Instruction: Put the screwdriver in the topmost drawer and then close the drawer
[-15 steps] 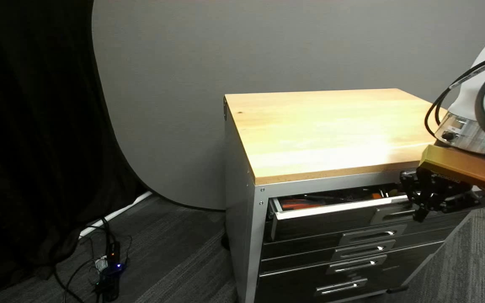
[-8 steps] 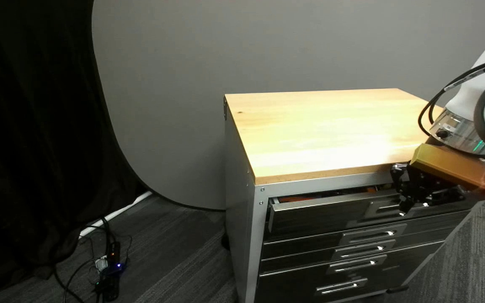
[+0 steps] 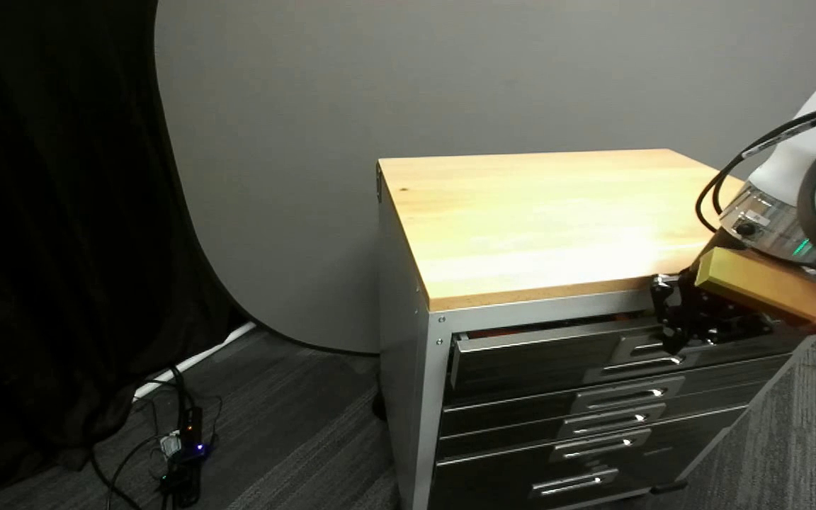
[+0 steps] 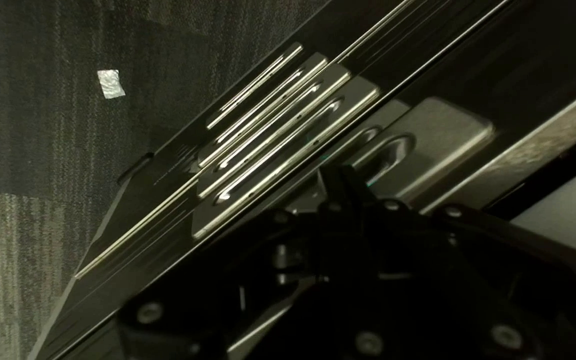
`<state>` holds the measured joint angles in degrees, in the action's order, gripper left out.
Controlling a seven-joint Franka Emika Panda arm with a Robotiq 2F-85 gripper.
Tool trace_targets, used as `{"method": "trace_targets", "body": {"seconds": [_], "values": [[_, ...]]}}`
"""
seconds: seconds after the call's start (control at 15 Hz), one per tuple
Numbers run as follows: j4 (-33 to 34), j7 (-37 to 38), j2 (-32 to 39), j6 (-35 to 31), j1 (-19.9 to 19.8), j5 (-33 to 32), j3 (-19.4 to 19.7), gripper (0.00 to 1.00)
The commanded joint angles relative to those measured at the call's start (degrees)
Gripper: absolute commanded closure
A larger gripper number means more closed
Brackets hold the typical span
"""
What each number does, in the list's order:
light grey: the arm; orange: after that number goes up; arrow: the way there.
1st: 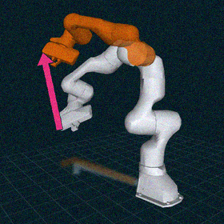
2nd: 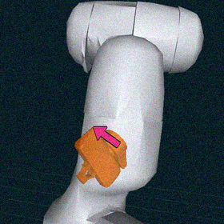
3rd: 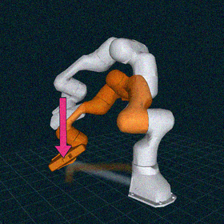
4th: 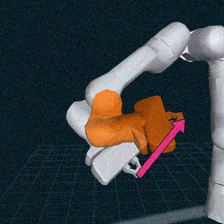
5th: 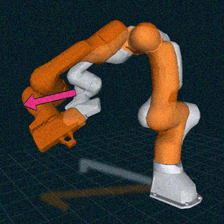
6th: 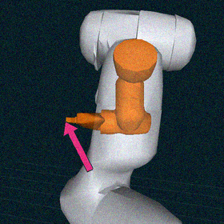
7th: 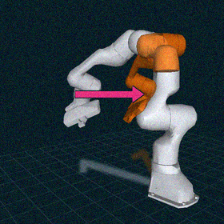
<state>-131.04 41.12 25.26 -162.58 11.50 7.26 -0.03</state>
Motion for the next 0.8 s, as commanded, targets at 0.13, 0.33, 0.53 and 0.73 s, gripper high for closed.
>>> {"method": "trace_targets", "body": {"seconds": [0.13, 0.33, 0.53, 0.73], "values": [[3.43, -20.11, -0.42, 5.59, -5.96, 2.8, -6.47, 0.93], [6.08, -28.92, 0.82, 9.6, -6.97, 1.16, -6.98, 0.92], [8.43, -32.67, 2.76, 11.69, -5.96, -0.45, -5.77, 0.93], [9.39, -30.81, 5.04, 10.24, -3.6, -2.92, -4.07, 0.92]]}}
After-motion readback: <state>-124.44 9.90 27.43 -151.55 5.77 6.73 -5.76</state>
